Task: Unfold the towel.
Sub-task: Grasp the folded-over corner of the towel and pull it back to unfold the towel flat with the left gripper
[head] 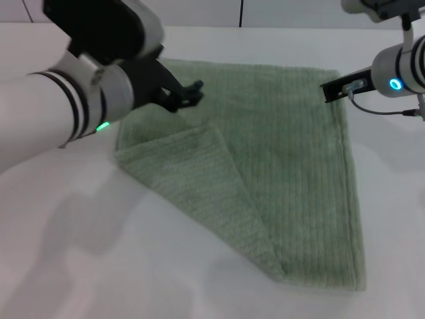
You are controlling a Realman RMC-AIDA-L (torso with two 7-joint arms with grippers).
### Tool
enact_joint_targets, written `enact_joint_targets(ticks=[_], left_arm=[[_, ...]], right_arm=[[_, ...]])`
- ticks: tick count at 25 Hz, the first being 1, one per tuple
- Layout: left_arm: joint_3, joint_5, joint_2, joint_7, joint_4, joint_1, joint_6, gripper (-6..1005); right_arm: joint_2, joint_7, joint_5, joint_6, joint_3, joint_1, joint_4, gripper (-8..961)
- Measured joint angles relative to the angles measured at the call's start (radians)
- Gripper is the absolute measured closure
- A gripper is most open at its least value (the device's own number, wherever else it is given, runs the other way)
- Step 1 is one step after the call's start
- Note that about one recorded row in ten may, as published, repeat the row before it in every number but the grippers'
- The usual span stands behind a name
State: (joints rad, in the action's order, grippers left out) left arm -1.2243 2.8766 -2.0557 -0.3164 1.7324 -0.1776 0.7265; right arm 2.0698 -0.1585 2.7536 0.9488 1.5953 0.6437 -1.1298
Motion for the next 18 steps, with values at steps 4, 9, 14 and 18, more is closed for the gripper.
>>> enact_joint_targets(ticks=[4,9,14,18], left_arm=[[0.023,-0.043,-0.005,-0.040,0.011,-0.014,0.033,149],[0.031,-0.059,-0.009,-0.047,-0.009,-0.029,0.031,149],[0.047,-0.062,-0.009,-0.047,-0.010,-0.044,0.066,150],[0.065,-0.080,-0.010,-0.042,-0.029,-0.081,0.112,150]], right_arm=[[-0.002,0.000,0.008,-0.019,0.004,0.030,0.066,954],[-0.003,0.000,0.029,-0.085,0.017,0.065,0.145,954],[-0.005,0.000,0.037,-0.138,0.045,0.101,0.229,953],[-0.006,-0.001,0.039,-0.153,0.065,0.107,0.242,953]])
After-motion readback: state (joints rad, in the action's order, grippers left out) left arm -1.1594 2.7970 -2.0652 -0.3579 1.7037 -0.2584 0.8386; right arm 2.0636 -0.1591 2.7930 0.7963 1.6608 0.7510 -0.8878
